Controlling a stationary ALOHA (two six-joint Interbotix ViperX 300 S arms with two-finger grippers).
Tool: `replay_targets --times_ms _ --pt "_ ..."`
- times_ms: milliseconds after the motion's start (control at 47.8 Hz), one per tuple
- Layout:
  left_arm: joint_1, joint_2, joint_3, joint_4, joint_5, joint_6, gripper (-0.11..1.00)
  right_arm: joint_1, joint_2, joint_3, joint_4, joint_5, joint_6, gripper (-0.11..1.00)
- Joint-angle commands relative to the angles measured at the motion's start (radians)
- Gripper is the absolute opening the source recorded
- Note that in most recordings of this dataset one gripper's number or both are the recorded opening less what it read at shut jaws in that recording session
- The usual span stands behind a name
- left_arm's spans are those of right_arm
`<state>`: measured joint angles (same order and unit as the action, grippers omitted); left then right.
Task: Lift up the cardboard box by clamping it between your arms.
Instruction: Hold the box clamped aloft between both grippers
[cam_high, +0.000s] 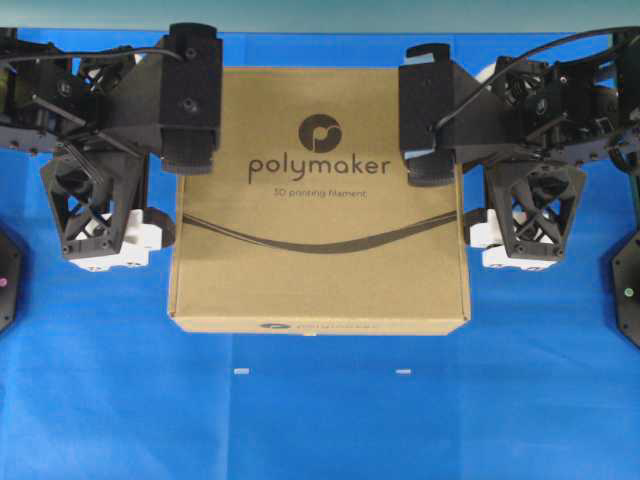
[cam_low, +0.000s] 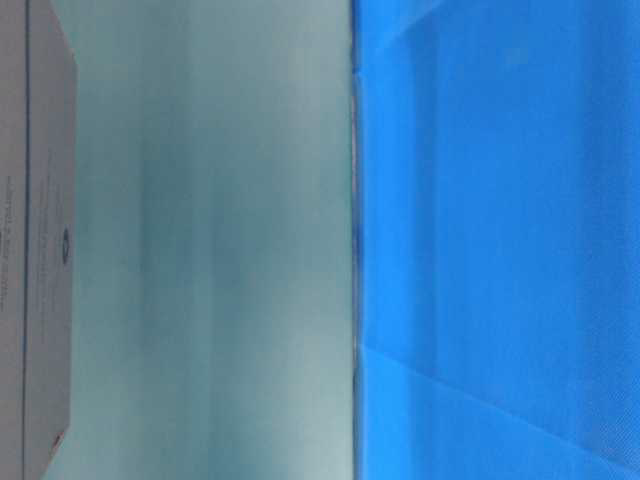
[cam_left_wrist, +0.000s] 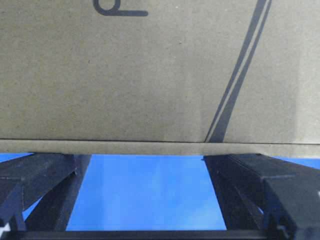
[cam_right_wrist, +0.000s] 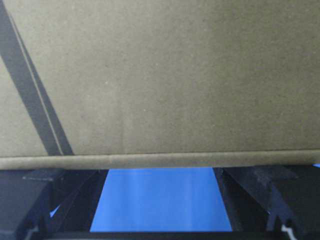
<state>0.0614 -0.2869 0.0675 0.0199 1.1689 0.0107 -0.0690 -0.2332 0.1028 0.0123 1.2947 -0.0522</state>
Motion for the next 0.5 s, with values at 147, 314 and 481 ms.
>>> replay_targets --times_ms 147,314,481 --pt "0.011 0.025 -0.075 0.002 -0.060 -0.015 0.88 0.014 0.020 -0.051 0.014 -0.055 0.063 0.99" --pt "0.012 0.026 -0.029 0.006 -0.091 -0.015 0.88 0.014 0.026 -0.008 0.014 -0.097 0.063 0.99" --pt "0.002 0.026 0.071 0.006 -0.207 -0.020 0.88 0.014 0.028 0.071 0.014 -0.204 0.061 0.99"
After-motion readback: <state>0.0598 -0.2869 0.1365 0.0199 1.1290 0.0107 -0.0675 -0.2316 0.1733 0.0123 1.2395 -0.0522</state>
